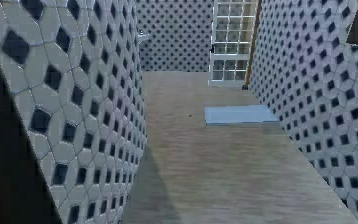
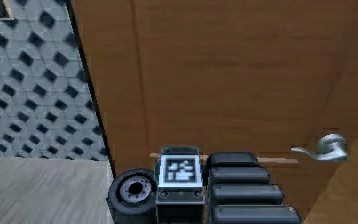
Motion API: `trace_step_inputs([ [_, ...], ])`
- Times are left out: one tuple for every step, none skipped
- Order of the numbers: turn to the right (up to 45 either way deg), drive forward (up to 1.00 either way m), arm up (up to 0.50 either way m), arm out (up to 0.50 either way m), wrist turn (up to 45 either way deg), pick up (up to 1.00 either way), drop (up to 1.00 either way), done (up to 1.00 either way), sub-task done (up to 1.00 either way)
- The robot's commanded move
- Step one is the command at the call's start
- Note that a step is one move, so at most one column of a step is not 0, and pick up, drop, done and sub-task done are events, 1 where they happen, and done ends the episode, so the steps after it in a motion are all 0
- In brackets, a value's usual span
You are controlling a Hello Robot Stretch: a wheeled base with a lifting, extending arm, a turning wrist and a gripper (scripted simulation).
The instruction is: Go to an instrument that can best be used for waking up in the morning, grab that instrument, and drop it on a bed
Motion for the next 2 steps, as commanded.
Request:
trace_step_inputs([
  [3.0, 0.00, 0.00, 0.00, 0.0, 0.00, 0.00, 0.00, 0.00],
  [45.0, 0.00, 0.00, 0.00, 0.0, 0.00, 0.00, 0.00, 0.00],
])
